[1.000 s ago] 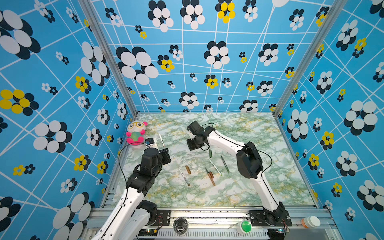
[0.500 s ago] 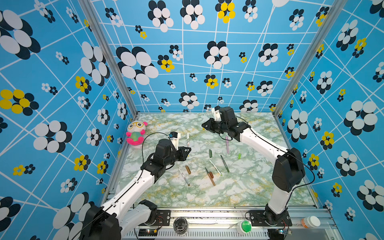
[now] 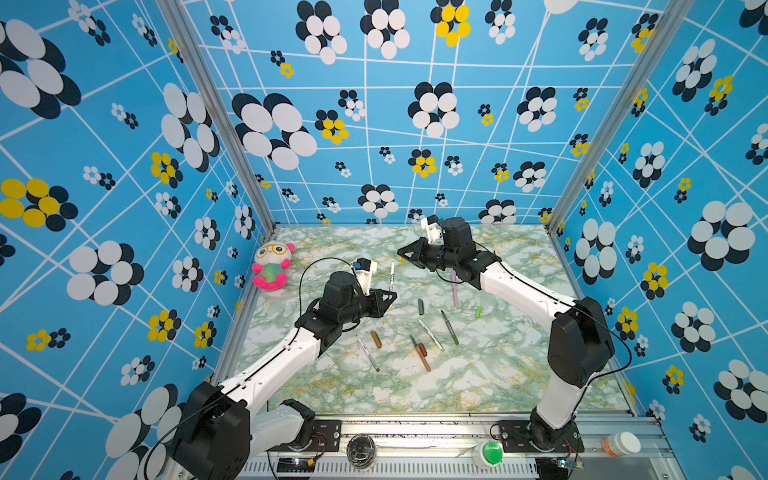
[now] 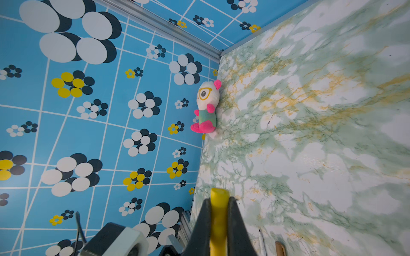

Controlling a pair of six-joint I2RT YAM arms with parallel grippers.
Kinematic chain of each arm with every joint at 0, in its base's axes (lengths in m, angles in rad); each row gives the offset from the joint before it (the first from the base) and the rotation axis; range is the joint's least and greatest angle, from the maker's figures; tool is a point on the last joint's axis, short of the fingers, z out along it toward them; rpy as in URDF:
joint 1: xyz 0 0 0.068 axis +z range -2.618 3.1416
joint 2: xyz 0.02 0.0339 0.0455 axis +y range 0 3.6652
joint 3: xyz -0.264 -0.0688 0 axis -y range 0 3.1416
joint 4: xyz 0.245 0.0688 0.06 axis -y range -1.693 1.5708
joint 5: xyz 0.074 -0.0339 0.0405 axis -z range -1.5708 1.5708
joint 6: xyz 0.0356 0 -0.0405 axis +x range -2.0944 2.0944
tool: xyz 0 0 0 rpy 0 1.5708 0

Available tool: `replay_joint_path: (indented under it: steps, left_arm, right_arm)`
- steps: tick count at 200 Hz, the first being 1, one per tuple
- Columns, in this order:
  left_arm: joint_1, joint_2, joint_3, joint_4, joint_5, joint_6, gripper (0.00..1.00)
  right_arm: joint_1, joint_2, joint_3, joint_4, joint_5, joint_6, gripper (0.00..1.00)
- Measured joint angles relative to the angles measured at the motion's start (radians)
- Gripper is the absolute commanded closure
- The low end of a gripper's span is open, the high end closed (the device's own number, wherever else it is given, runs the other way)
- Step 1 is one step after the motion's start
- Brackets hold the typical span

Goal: Insert the pens into the pen caps
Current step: 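Lower the yellow cap onto the marker tip with the right gripper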

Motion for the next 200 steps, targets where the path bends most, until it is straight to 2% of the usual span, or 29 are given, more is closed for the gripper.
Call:
replay_joint_path:
  steps: [200]
  left_arm:
    - [-0.013, 0.026, 0.014, 0.010, 0.003, 0.000, 1.00]
  right_arm:
    - [0.016, 0.000, 0.007, 0.033, -0.051, 0.033, 1.00]
